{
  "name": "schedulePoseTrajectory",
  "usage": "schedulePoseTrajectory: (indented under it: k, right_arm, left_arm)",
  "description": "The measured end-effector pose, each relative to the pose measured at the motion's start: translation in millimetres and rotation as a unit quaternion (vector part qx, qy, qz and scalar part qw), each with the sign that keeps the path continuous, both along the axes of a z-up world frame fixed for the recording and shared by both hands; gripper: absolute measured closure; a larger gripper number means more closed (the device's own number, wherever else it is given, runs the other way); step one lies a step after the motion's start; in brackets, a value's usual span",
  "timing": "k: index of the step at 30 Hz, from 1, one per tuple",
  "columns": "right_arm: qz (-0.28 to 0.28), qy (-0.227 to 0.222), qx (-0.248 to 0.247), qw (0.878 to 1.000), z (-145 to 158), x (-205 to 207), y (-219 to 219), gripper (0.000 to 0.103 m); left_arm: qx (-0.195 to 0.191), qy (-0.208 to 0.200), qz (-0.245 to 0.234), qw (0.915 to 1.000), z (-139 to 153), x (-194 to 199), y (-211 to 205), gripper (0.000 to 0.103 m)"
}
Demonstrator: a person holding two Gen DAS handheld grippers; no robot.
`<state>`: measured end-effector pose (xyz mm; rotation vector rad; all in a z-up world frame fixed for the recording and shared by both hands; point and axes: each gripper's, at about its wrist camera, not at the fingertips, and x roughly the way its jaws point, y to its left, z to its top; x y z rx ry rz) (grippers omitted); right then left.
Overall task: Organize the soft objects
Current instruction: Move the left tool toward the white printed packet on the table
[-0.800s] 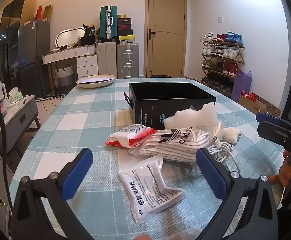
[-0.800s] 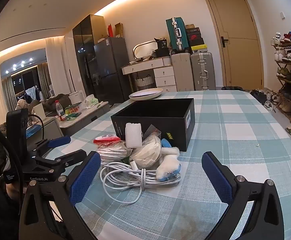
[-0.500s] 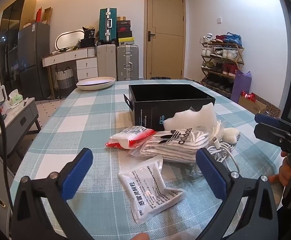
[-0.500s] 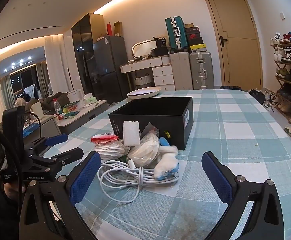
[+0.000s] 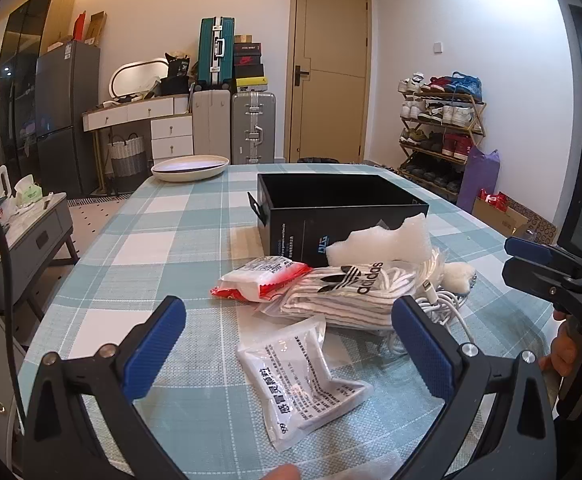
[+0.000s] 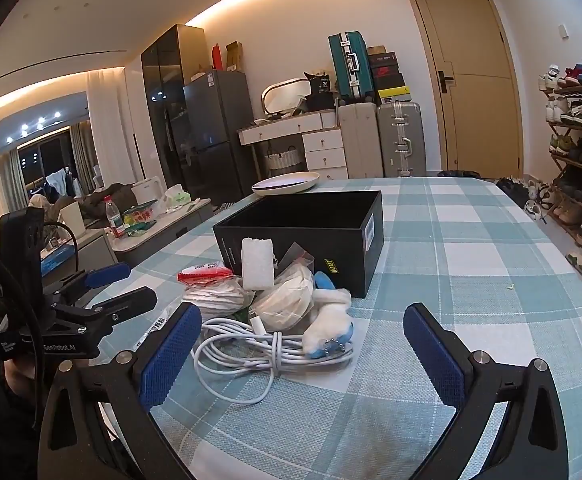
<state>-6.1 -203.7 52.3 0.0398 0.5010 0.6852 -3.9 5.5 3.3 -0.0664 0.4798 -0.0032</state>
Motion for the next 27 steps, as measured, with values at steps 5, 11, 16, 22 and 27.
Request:
schedulePoseTrajectory:
  k: [5, 11, 16, 22, 27]
  right_arm:
    - [-0.001, 0.0, -0.001, 1.0, -1, 0, -1, 0.0]
    - [-0.001, 0.001, -0.003, 1.0, -2, 1, -1, 0.0]
    - [-0.002, 0.0, -0.004, 1.0, -3, 2, -2, 0.0]
    - [-0.002, -0.001, -0.005, 1.0, -3, 1, -2, 0.0]
    - [-0.002, 0.0, -0.007, 1.0, -3, 1, -3, 0.0]
  left_arm:
    - [-0.007, 0.004, 0.009, 0.9999, -2, 3, 5, 0.0]
    - [-0.014, 0.011, 0.004, 0.9998, -3, 4, 8, 0.0]
    - [-0.02, 0.012, 0.005, 0.9997, -5, 3, 9, 0.0]
    - [-0.013, 0.02, -0.003, 0.9997, -8, 4, 7, 0.0]
    - [-0.005, 0.026, 0.001, 0.9996, -11, 6, 6, 0.0]
